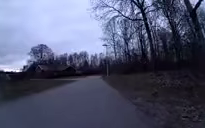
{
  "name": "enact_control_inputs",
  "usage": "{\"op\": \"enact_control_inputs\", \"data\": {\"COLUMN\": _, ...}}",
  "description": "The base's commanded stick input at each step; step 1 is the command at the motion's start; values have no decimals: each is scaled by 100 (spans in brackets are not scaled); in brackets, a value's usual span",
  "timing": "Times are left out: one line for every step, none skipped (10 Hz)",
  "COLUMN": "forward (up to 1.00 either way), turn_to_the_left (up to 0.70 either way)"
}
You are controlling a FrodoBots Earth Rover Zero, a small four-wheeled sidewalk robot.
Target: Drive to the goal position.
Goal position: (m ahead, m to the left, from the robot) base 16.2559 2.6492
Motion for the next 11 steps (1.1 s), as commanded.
{"op": "enact_control_inputs", "data": {"forward": 70, "turn_to_the_left": 0}}
{"op": "enact_control_inputs", "data": {"forward": 70, "turn_to_the_left": 0}}
{"op": "enact_control_inputs", "data": {"forward": 70, "turn_to_the_left": 0}}
{"op": "enact_control_inputs", "data": {"forward": 70, "turn_to_the_left": 0}}
{"op": "enact_control_inputs", "data": {"forward": 70, "turn_to_the_left": 0}}
{"op": "enact_control_inputs", "data": {"forward": 70, "turn_to_the_left": 0}}
{"op": "enact_control_inputs", "data": {"forward": 70, "turn_to_the_left": 0}}
{"op": "enact_control_inputs", "data": {"forward": 70, "turn_to_the_left": 0}}
{"op": "enact_control_inputs", "data": {"forward": 70, "turn_to_the_left": 0}}
{"op": "enact_control_inputs", "data": {"forward": 70, "turn_to_the_left": 0}}
{"op": "enact_control_inputs", "data": {"forward": 70, "turn_to_the_left": 0}}
